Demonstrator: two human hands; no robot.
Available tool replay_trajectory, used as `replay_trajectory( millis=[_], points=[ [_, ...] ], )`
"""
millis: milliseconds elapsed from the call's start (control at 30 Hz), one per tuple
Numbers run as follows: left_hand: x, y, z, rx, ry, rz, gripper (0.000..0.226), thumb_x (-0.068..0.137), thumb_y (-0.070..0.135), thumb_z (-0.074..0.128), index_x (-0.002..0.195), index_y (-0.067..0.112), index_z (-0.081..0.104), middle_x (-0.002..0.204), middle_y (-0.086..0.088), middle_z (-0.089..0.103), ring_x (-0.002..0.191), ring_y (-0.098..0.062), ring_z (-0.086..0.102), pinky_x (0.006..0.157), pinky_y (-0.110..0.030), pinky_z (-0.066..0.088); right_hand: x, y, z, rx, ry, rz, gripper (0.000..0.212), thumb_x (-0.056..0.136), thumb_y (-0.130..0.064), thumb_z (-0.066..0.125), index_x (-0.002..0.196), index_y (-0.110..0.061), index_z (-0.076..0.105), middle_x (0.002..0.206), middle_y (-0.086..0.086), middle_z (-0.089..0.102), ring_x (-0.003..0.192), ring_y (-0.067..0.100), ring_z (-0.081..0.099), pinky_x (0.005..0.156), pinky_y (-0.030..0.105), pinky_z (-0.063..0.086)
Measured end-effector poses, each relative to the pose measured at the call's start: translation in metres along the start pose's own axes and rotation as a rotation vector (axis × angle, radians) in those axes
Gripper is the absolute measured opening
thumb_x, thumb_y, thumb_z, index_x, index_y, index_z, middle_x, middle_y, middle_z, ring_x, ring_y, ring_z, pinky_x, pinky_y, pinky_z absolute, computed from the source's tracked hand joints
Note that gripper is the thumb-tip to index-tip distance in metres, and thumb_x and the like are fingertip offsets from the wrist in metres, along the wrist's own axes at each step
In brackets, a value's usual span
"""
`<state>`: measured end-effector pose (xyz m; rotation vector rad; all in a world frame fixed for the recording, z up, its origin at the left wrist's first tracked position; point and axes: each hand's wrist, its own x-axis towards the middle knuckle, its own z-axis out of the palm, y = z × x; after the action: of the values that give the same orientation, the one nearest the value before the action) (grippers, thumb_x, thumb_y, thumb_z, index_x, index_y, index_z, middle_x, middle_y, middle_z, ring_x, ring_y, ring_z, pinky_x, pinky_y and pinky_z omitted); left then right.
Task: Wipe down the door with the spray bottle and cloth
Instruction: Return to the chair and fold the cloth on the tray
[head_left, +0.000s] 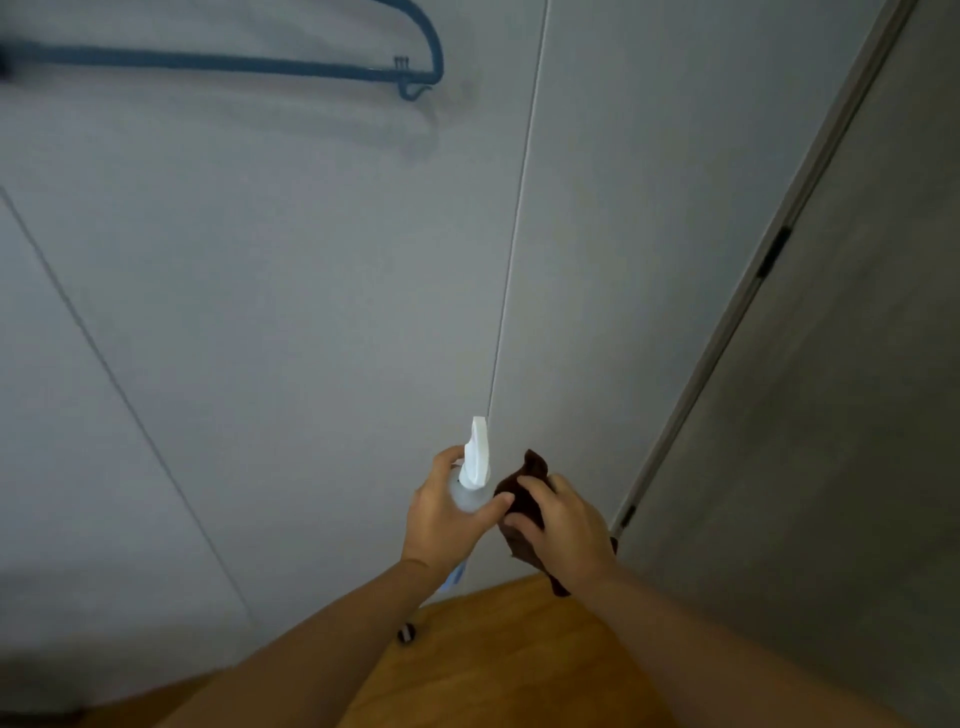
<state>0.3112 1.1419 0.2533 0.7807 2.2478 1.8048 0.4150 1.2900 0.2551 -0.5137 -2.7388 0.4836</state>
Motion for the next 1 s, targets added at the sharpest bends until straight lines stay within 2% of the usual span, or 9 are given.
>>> replay_trajectory(
  millis=[100,233,333,400,467,533,667,833,1000],
  points=[
    [-0.03,-0.011,-0.029,0.013,0.064,-0.079,0.08,0.073,0.047,0.093,0.133,0.043,0.04,0.117,0.023,0.057,0.106,0.0,0.059,0.083,-0.017,0.049,-0.006,-0.024,0.021,0.02,-0.044,-0.089,0.049,0.096,-0.044,0.067,0.137,-0.017,0.062,0.116,0.008,0.066,0.097,0.025,0.068,0.075,0.033,0.057],
    [-0.068,-0.025,-0.072,0.074,0.153,-0.14,0.088,0.069,0.045,0.095,0.135,0.042,0.038,0.122,0.017,0.058,0.109,-0.005,0.058,0.081,-0.009,0.048,-0.013,-0.067,0.044,0.028,-0.123,-0.227,0.052,0.099,-0.046,0.061,0.143,-0.018,0.056,0.124,0.007,0.062,0.105,0.025,0.065,0.08,0.033,0.056],
    [-0.101,-0.034,-0.104,0.129,0.211,-0.178,0.095,0.066,0.04,0.098,0.141,0.035,0.039,0.118,0.024,0.054,0.105,-0.001,0.057,0.077,-0.002,0.046,-0.029,-0.101,0.063,0.037,-0.177,-0.325,0.052,0.099,-0.045,0.062,0.142,-0.018,0.057,0.122,0.007,0.062,0.105,0.027,0.065,0.078,0.035,0.055],
    [-0.124,-0.041,-0.124,0.175,0.238,-0.219,0.104,0.066,0.043,0.097,0.15,0.027,0.038,0.121,0.019,0.055,0.11,-0.007,0.055,0.08,-0.005,0.047,-0.043,-0.12,0.074,0.019,-0.231,-0.382,0.052,0.1,-0.049,0.058,0.143,-0.019,0.055,0.122,0.006,0.061,0.106,0.026,0.064,0.079,0.036,0.055],
    [-0.144,-0.047,-0.143,0.221,0.268,-0.261,0.109,0.067,0.048,0.096,0.155,0.027,0.035,0.126,0.013,0.054,0.116,-0.013,0.053,0.09,-0.017,0.049,-0.055,-0.137,0.085,0.009,-0.283,-0.432,0.053,0.101,-0.051,0.055,0.144,-0.02,0.054,0.124,0.005,0.059,0.107,0.025,0.063,0.08,0.038,0.055],
    [-0.164,-0.051,-0.162,0.26,0.301,-0.295,0.108,0.066,0.051,0.095,0.154,0.027,0.038,0.127,0.011,0.056,0.118,-0.016,0.053,0.093,-0.027,0.05,-0.066,-0.153,0.094,0.017,-0.329,-0.472,0.055,0.1,-0.051,0.057,0.145,-0.021,0.052,0.125,0.005,0.059,0.108,0.025,0.062,0.081,0.039,0.055],
    [-0.195,-0.059,-0.198,0.325,0.359,-0.348,0.108,0.064,0.057,0.093,0.153,0.024,0.041,0.132,0.003,0.062,0.122,-0.02,0.057,0.094,-0.031,0.055,-0.077,-0.186,0.108,0.02,-0.381,-0.516,0.056,0.099,-0.051,0.059,0.146,-0.022,0.05,0.127,0.004,0.057,0.109,0.023,0.061,0.083,0.038,0.055],
    [-0.217,-0.07,-0.251,0.342,0.43,-0.398,0.111,0.059,0.067,0.087,0.151,0.025,0.041,0.131,0.001,0.063,0.12,-0.021,0.059,0.094,-0.034,0.058,-0.079,-0.237,0.128,0.008,-0.413,-0.538,0.057,0.1,-0.05,0.058,0.149,-0.023,0.048,0.128,0.004,0.055,0.111,0.024,0.06,0.084,0.039,0.054],
    [-0.231,-0.095,-0.319,0.328,0.444,-0.393,0.105,0.066,0.053,0.092,0.152,0.023,0.04,0.13,0.002,0.061,0.117,-0.017,0.055,0.091,-0.03,0.053,-0.086,-0.302,0.159,-0.011,-0.421,-0.52,0.056,0.1,-0.049,0.058,0.149,-0.022,0.048,0.127,0.004,0.056,0.109,0.023,0.06,0.083,0.037,0.054]
  ],
)
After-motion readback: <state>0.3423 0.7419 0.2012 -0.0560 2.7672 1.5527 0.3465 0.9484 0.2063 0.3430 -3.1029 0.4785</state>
